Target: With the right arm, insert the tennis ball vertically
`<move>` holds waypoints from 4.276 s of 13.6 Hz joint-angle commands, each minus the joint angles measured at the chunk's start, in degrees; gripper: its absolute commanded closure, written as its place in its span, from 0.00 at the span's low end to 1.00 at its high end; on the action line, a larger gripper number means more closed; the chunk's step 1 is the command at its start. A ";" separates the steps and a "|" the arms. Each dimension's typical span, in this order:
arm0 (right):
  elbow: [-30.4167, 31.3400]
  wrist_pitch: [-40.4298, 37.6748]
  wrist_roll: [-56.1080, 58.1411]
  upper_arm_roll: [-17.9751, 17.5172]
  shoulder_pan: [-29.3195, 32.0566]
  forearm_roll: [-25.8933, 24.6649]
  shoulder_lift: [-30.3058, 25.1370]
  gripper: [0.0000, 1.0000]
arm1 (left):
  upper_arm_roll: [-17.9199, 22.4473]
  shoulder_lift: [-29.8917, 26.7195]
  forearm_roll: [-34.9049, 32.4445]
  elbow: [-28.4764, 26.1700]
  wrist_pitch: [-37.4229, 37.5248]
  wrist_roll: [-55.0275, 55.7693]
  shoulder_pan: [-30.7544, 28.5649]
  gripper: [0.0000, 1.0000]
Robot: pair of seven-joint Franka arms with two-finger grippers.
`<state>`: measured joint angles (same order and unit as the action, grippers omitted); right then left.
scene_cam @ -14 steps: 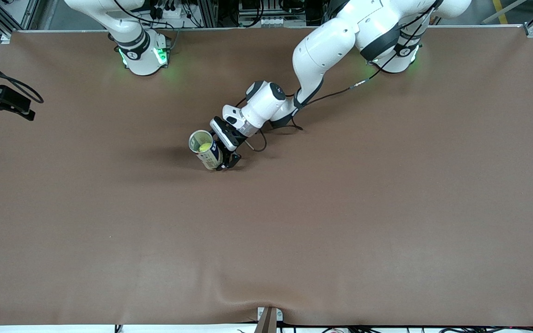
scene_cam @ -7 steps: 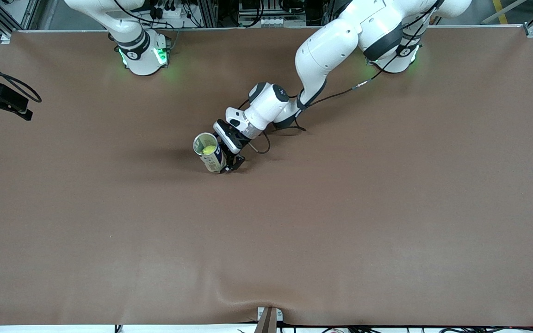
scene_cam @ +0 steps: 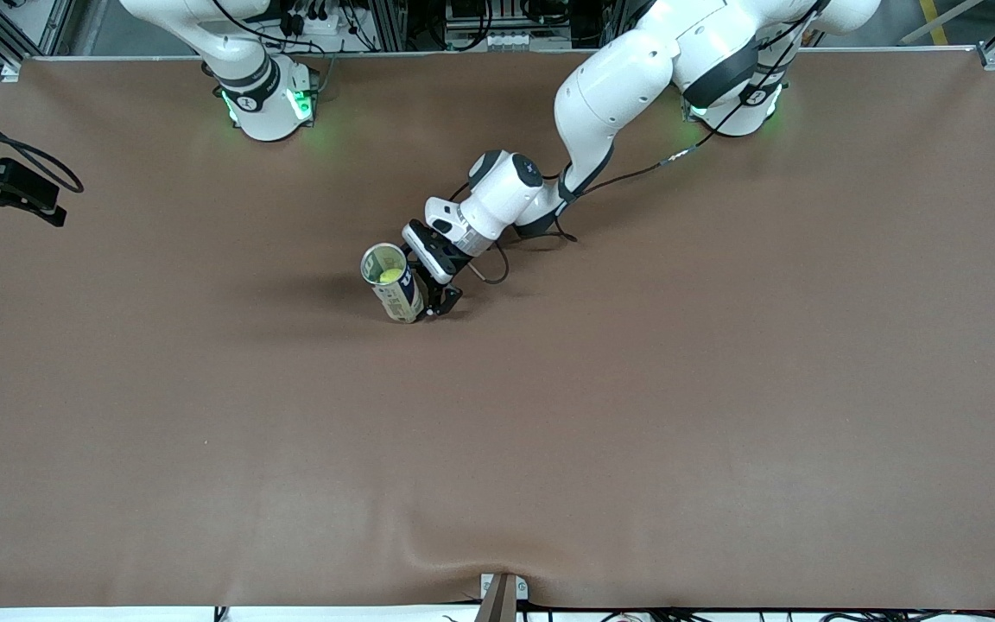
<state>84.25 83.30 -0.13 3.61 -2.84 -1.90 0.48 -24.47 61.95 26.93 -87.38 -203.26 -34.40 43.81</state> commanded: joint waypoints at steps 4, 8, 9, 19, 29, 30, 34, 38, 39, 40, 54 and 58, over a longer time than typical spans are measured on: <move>-0.67 -0.85 0.13 -0.01 -0.24 -0.73 0.31 0.00 | -0.05 -4.12 0.58 -5.08 0.41 1.71 -0.30 0.00; -0.67 -0.85 0.22 -0.01 -0.24 -0.73 0.31 0.00 | -0.14 -6.40 0.58 -7.89 0.50 1.80 -1.09 0.00; -0.67 -0.85 0.13 -0.01 -0.24 -0.73 0.31 0.00 | -0.14 -7.02 0.58 -8.68 0.58 2.49 -1.27 0.00; -0.58 -0.94 0.13 -0.10 -0.24 -0.73 0.31 0.00 | -1.64 -15.72 0.31 -16.86 9.54 5.66 -7.15 0.00; -0.66 -1.21 0.13 -0.01 -0.24 -0.73 0.31 0.00 | -1.37 -28.89 -7.49 -20.20 40.71 22.08 -16.03 0.00; -0.67 -1.21 0.13 -0.01 -0.24 -0.73 0.31 0.00 | -1.29 -30.30 -8.90 -20.38 45.28 24.19 -17.08 0.00; -0.58 -1.29 0.22 -0.01 -0.06 -0.73 0.31 0.00 | -0.59 -35.92 -11.20 -19.94 61.98 31.67 -23.75 0.00; -0.75 -0.42 0.75 -0.01 0.47 -2.05 0.40 0.00 | 8.97 -41.64 -11.64 -19.32 72.54 32.03 -26.23 0.00; -0.75 0.02 0.75 0.08 0.38 -1.97 0.40 0.00 | 12.04 -43.04 -11.81 -19.24 74.83 32.03 -26.15 0.00; -0.67 1.42 0.66 0.08 0.47 -1.79 0.49 0.00 | 15.03 -44.62 -13.55 -19.15 77.03 32.03 -26.14 0.00; -1.10 2.84 0.84 0.34 2.49 -2.05 0.49 0.00 | 27.89 -54.04 -26.22 -5.10 110.86 31.85 -35.28 0.00; -1.02 2.84 0.84 0.25 2.58 -2.05 0.58 0.00 | 27.90 -56.15 -26.32 2.19 120.18 36.24 -34.94 0.00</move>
<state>84.23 86.37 -0.08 4.43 -1.15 -3.44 0.63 3.90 6.29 2.02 -89.32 -87.94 -0.73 8.49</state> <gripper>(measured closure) 0.000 0.000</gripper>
